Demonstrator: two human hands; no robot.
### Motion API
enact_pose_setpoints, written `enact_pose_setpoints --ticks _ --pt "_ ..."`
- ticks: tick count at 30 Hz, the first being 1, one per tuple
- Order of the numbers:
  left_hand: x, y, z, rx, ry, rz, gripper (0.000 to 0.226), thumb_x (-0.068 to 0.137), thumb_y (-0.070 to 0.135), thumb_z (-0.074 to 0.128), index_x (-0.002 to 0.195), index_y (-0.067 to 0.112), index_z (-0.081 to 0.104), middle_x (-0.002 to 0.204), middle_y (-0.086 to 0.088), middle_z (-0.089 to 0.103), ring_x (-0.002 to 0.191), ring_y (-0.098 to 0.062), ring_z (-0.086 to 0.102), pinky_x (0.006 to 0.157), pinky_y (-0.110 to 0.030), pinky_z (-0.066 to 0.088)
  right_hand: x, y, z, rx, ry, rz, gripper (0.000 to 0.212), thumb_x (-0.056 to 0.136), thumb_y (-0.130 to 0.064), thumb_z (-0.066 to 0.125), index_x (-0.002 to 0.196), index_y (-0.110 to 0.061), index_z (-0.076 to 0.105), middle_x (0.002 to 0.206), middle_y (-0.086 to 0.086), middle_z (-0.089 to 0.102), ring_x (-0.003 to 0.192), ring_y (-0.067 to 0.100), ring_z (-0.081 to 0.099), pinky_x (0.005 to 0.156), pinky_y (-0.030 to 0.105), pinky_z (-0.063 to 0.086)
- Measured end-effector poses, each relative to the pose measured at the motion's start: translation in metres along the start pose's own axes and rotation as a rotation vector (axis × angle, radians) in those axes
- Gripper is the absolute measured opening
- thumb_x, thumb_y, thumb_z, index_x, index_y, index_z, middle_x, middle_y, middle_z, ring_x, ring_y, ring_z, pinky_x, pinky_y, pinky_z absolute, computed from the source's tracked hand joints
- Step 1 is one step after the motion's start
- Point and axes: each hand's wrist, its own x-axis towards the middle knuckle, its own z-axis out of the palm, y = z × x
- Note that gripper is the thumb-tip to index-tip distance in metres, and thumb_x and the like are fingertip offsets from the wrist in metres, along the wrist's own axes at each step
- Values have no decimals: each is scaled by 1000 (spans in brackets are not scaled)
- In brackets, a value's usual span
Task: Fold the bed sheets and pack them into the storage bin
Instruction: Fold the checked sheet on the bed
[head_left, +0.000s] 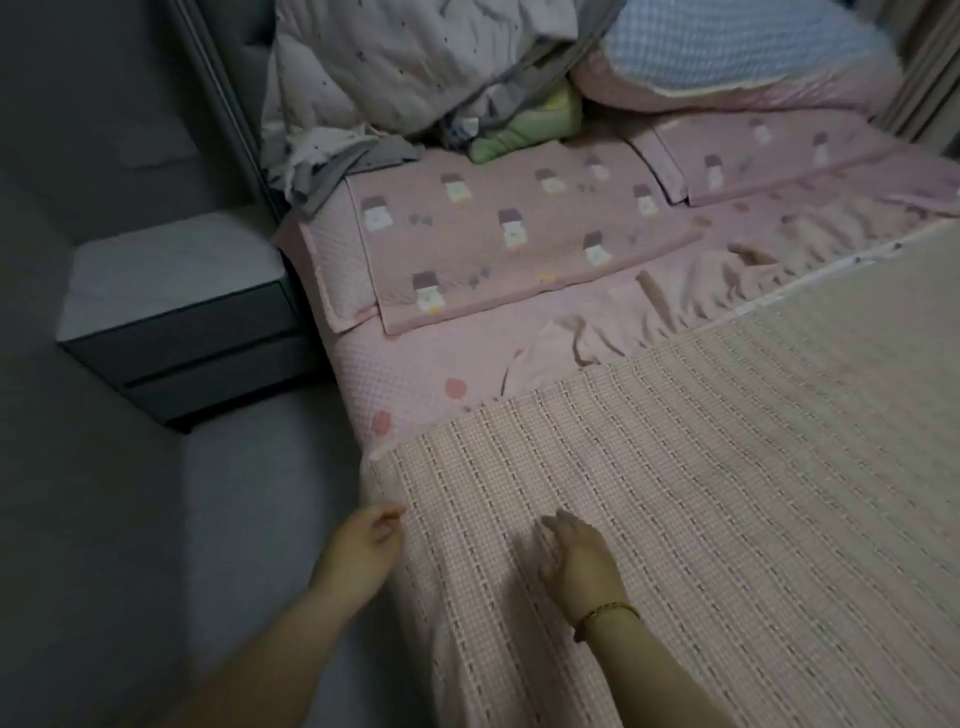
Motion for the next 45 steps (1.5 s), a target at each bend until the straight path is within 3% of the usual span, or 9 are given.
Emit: enact_pose_setpoints --ticks 7,14,17,24,27,31,33,40,45 --pt "110 -16 29 300 -79 137 50 92 7 49 140 7 35 149 -11 30 137 -21 29 108 -18 17 57 12 58 -281 -217 93 61 99 -35 27 148 -22 -6 155 3 -16 143 23 -15 115 42 -9" --pt "161 -19 47 604 -16 214 62 86 33 58 142 20 32 144 -4 38 132 -22 33 112 -29 18 68 19 67 -296 -253 94 90 65 -56 -16 147 -22 -10 153 0 -23 133 13 -30 82 29 -42" --pt "159 -13 45 640 122 286 45 83 29 63 124 17 51 124 -5 56 120 -23 46 103 -27 17 67 14 61 -269 -280 130 59 98 -42 14 147 -20 -10 153 1 -23 141 19 -23 105 35 -30" --pt "144 -15 36 614 29 309 23 86 32 61 100 14 66 100 -6 69 103 -28 55 87 -27 35 64 3 47 -147 -252 161 61 98 -35 35 148 -26 3 156 -1 -11 144 20 -12 115 42 -9" --pt "127 -17 33 593 114 558 14 70 23 75 72 10 70 66 -7 69 73 -30 63 75 -28 40 66 -9 42 79 -101 215 56 95 -38 43 144 -21 25 154 3 20 142 19 16 116 36 10" --pt "74 -11 27 695 25 743 32 40 40 86 45 25 57 41 8 53 45 -15 59 37 -19 35 67 -49 21 947 95 394 32 90 -32 56 116 -15 51 117 2 52 105 17 50 83 21 45" --pt "50 -11 28 668 -40 767 26 44 42 78 46 27 56 42 9 53 48 -13 60 35 -17 31 69 -64 17 1120 113 469 23 88 -26 60 105 -19 46 103 -1 52 98 20 53 83 35 52" --pt "25 -34 21 674 -183 403 26 92 17 43 113 23 57 113 4 62 106 -21 55 87 -25 42 39 -55 6 1179 181 583 6 86 5 48 81 1 50 70 12 50 63 26 53 55 35 53" --pt "-3 -42 -10 794 -113 652 30 61 28 41 54 28 70 49 5 57 46 -16 55 54 -24 32 -5 -38 -12 1144 109 514 28 91 -1 49 115 11 46 77 16 53 52 24 55 37 24 51"
